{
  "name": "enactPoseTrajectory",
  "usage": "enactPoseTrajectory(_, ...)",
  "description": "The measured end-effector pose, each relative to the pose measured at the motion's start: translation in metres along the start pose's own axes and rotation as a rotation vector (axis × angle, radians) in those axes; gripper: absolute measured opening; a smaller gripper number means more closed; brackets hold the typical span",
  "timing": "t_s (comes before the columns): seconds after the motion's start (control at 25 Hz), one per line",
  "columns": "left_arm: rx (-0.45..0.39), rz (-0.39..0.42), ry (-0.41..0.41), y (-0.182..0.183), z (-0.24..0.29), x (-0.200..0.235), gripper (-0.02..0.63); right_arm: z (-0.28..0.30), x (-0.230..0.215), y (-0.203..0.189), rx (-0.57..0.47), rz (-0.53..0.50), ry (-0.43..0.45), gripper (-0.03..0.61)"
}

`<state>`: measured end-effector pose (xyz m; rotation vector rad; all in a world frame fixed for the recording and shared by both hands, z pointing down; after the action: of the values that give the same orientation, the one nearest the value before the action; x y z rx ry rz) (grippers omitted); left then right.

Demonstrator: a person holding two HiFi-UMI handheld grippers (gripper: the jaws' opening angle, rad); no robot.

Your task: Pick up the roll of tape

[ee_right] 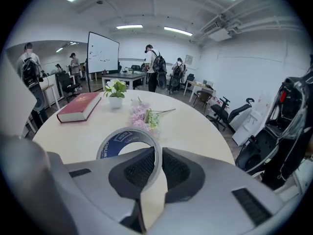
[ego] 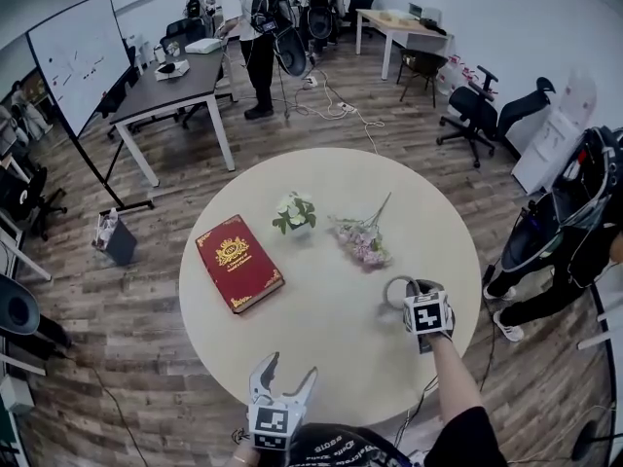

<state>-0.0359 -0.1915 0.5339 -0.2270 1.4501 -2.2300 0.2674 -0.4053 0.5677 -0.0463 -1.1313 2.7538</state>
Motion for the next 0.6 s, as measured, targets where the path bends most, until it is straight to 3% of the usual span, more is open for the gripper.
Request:
enactPoseTrajectory(0.32, -0.035, -0.011, -0.018, -0.001, -0.005, -0.002, 0.351, -0.059, 0.019, 0.019, -0.131, -0.019, -0.018, 0.056)
enactPoseTrajectory(0.6, -0.063, 0.016, -0.044, 0.004, -0.011, -0.007, 0.351, -0.117, 0.04, 0.01, -0.23, -0.003, -0.006, 0.057)
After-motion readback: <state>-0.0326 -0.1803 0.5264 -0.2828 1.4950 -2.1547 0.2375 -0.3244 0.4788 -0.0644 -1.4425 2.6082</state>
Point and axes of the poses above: the fingertips, and each gripper's own axes: z forward along the fingers, x to its left, y out of its top, the point moved 7 cm from there along -z, backward along the fingers, and after that the axes turned 12 degrees about z, right-handed, at the moved point
